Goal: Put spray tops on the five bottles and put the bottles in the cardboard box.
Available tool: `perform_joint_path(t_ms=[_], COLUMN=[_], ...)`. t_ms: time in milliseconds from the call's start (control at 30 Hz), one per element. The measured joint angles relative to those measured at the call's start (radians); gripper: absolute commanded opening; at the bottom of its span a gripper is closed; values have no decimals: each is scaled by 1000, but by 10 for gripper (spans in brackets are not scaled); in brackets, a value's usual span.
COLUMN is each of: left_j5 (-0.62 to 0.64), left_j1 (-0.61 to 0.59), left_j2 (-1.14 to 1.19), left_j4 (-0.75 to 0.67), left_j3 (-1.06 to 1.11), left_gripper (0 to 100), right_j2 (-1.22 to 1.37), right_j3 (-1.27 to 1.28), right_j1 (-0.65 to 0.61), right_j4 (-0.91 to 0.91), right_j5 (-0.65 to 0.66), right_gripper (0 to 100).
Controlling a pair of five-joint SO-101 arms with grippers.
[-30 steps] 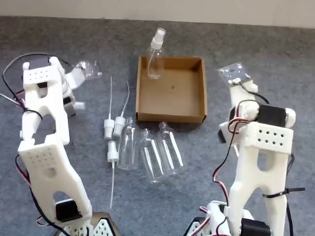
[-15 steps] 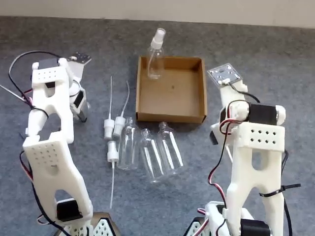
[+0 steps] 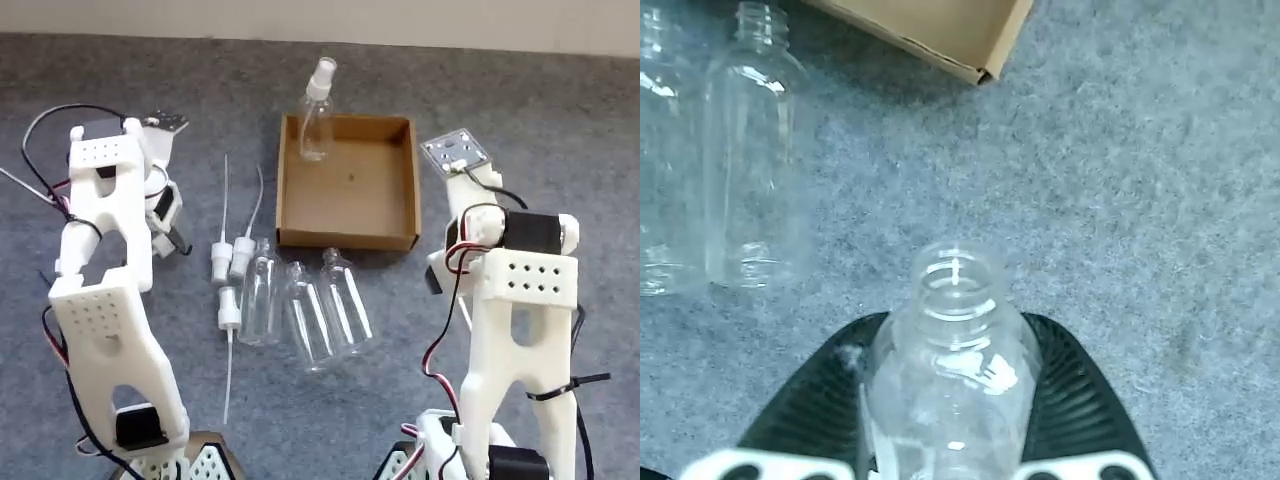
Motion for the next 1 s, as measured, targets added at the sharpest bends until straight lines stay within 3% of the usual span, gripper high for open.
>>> perform_joint_path(t_ms=[567,733,1000], left_j5=[-155,-161,-107], left_j1=[52,58,49], left_j2=[107,127,-6], left_j4=[0,11,37], left_j3=[-69,-91,-201], left_gripper=[136,22,14], right_j2=[0,0,-18], right_j3=[0,0,-49], right_j1=[0,0,-60], right_j4=[0,0,0], right_j5=[0,0,-40], right_gripper=[5,5,5])
